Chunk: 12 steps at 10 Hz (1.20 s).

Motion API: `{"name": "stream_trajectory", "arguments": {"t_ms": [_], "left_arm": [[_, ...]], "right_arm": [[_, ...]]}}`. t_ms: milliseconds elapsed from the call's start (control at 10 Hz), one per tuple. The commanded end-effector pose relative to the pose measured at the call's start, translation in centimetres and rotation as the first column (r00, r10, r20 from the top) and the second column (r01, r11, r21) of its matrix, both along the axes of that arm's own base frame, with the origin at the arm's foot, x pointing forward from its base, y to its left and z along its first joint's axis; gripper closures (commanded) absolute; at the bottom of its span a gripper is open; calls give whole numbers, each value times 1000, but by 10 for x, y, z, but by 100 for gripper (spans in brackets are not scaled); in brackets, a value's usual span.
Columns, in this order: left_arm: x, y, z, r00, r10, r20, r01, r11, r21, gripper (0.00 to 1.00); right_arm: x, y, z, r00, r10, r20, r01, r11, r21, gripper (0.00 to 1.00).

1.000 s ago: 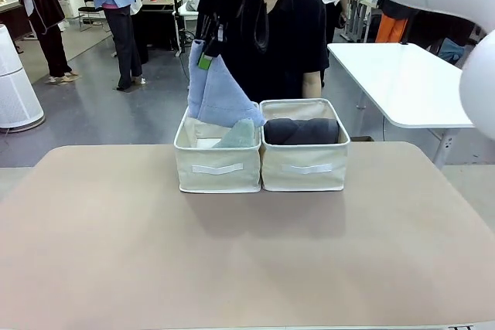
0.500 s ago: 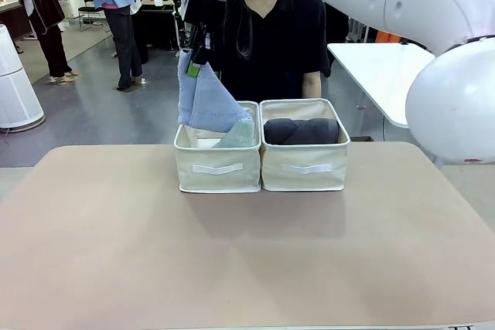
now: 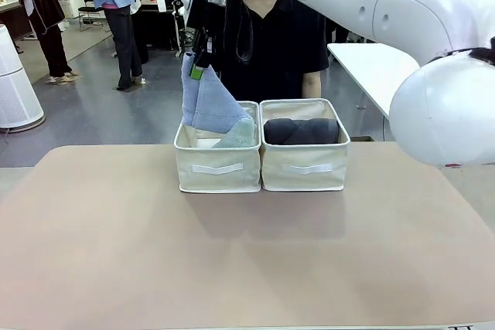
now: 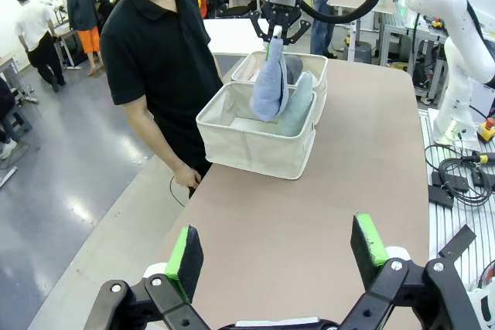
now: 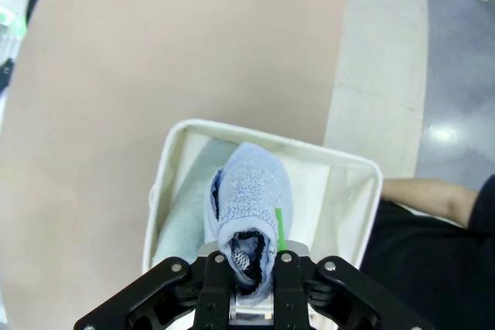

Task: Sort the towels based on their folding style.
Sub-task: Pick up another triangle-folded towel from the table and place it in the left Fabric basket.

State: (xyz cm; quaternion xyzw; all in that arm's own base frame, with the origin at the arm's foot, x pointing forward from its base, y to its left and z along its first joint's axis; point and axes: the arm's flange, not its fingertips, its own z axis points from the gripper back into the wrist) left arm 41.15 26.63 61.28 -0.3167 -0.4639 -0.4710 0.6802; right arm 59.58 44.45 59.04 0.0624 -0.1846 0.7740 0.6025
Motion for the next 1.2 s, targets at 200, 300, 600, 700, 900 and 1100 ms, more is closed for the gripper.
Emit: {"name": "stream_trajectory", "arguments": {"t_ms": [200,300,600,700,900,1100], "left_arm": [[-3,-2,1,1000,8,0,-8,1000,-14,0],[-3,-2,1,1000,8,0,-8,1000,-14,0],[-3,-2,1,1000,8,0,-8,1000,-14,0],[-3,-2,1,1000,8,0,-8,1000,-14,0],[-3,-2,1,1000,8,0,-8,1000,-14,0],[-3,-2,1,1000,8,0,-8,1000,-14,0]], "right_arm": [[12,14,-5,997,-53,49,58,994,-90,83],[14,15,-9,998,-52,40,56,994,-97,83],[18,15,-22,999,-43,18,45,992,-119,83],[18,16,-24,999,-37,10,38,992,-118,83],[21,18,-32,999,-28,-24,26,993,-114,83],[22,20,-36,999,0,-52,-4,996,-85,83]]}}
